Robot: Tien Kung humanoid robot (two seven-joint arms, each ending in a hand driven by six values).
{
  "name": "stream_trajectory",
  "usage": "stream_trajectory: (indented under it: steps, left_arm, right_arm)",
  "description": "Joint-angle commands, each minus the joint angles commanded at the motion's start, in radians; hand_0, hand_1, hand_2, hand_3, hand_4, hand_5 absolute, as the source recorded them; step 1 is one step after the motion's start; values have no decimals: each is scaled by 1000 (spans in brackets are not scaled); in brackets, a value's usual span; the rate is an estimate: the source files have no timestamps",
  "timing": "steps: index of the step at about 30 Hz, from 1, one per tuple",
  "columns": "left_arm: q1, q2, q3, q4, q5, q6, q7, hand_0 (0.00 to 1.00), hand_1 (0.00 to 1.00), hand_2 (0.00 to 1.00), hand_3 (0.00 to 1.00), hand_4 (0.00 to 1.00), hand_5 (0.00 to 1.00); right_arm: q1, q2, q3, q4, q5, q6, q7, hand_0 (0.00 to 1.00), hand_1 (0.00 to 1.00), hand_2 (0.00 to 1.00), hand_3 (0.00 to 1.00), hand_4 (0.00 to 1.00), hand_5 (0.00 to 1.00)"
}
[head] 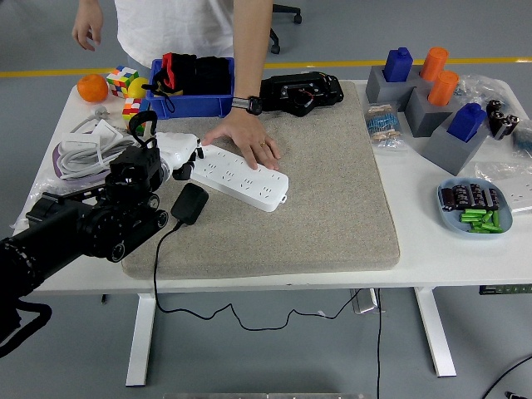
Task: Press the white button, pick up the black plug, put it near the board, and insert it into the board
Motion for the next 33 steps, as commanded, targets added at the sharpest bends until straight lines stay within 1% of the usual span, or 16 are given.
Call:
stream_trajectory:
  steps: [3, 7, 11, 14, 19, 23, 24, 26, 28, 29, 31, 32, 33]
  left_arm:
    - [-1, -3, 4, 5, -1, 2, -2, 2, 10, 117, 682, 2, 2]
    - [-3, -9, 29, 25, -14, -1, -2, 2, 10, 117, 677, 2, 2]
    - [0, -10, 41, 32, -24, 0, -6, 2, 10, 117, 674, 2, 2]
    - [0, -10, 42, 34, -24, 1, -6, 2, 10, 117, 674, 2, 2]
    - [3, -4, 16, 26, -11, 6, -11, 2, 9, 117, 674, 2, 2]
    - [27, 13, -96, -41, 85, 50, -49, 2, 21, 119, 672, 2, 2]
    - [37, 17, -122, -60, 108, 53, -47, 2, 21, 119, 672, 2, 2]
    - [70, 26, -197, -115, 168, 52, -30, 2, 21, 119, 672, 2, 2]
    - [111, 41, -274, -184, 200, 53, -16, 2, 21, 119, 672, 2, 2]
    - [128, 48, -311, -220, 203, 56, -14, 130, 219, 317, 683, 359, 2]
    - [170, 70, -359, -292, 187, 66, -10, 130, 219, 317, 683, 359, 2]
    - [177, 73, -365, -316, 182, 68, -9, 130, 219, 317, 683, 359, 2]
    - [203, 87, -380, -354, 171, 78, -6, 130, 219, 317, 683, 359, 2]
  right_arm:
    - [0, 0, -3, 0, 1, 0, 0, 823, 656, 653, 635, 753, 497]
    - [1, 0, -4, 2, 0, 0, 0, 823, 656, 653, 635, 752, 498]
    - [1, 0, -4, 3, 0, 0, 0, 823, 656, 653, 635, 752, 498]
    - [0, 0, -6, 2, 1, 0, 0, 823, 656, 653, 635, 752, 498]
    - [-1, 0, -2, 1, 0, 0, 0, 823, 656, 653, 635, 753, 498]
    - [-3, 1, 4, 2, -3, 0, 0, 822, 656, 653, 635, 753, 499]
    - [-3, 1, 5, 2, -3, 0, 0, 822, 656, 653, 635, 753, 499]
    - [-4, 2, 9, 2, -6, 0, 0, 822, 656, 653, 635, 753, 499]
    - [-6, 3, 11, 2, -8, 0, 0, 822, 656, 653, 635, 753, 499]
    - [-6, 4, 12, 2, -9, 0, 0, 823, 656, 653, 635, 752, 498]
    - [-7, 4, 17, 2, -10, 0, 0, 823, 656, 653, 635, 752, 498]
    - [-8, 4, 17, 2, -10, 0, 0, 823, 656, 653, 635, 752, 498]
    - [-9, 5, 19, 2, -12, 0, 0, 823, 656, 653, 635, 752, 498]
